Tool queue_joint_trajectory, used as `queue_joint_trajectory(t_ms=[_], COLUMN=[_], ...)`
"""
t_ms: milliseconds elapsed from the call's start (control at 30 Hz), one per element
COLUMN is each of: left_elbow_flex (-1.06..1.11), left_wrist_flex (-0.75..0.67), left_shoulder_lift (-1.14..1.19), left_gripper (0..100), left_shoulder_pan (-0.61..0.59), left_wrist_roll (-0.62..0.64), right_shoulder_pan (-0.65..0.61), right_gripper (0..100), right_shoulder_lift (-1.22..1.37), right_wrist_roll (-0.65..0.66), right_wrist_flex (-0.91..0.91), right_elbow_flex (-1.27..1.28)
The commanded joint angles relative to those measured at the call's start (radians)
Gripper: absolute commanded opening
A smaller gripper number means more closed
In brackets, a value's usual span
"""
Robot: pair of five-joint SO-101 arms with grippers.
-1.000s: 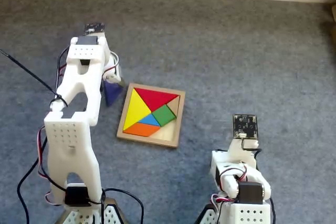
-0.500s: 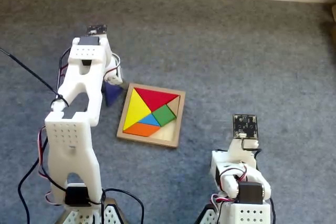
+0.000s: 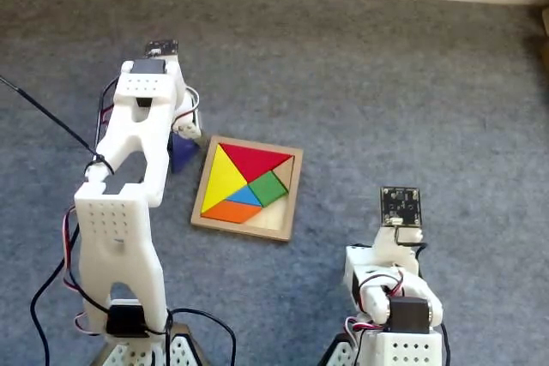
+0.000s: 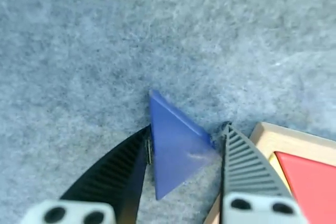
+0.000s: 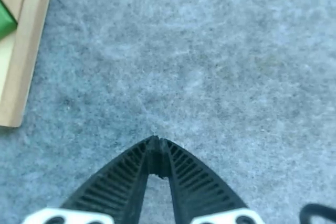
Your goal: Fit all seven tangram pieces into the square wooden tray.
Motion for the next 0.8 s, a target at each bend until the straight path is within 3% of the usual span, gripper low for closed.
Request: queue_joint_trajectory(t_ms=[0, 333, 567, 767], left_elbow_flex=[-0.005, 0.008, 0.133, 0.283], left_wrist_flex=[0.006, 0.006, -0.005, -0.098], left_shoulder_lift=[-0.036, -0.085, -0.208, -0.343], left_gripper=[16, 16, 16, 16], left_shoulder_pan=[0.016, 0.059, 0.076, 0.091], left_wrist_roll=[-0.018, -0.092, -0.124, -0.137], right_shoulder_pan=[0.012, 0.012, 0.012, 0.012], right_gripper=[0.5, 0.5, 0.5, 0.5], right_shoulder_lift=[-0.022, -0.022, -0.022, -0.022], right_wrist_roll=[-0.005, -0.005, -0.005, -0.005], right_wrist_flex=[0.005, 0.005, 0.005, 0.005], right_elbow_flex=[0.131, 0.131, 0.131, 0.131])
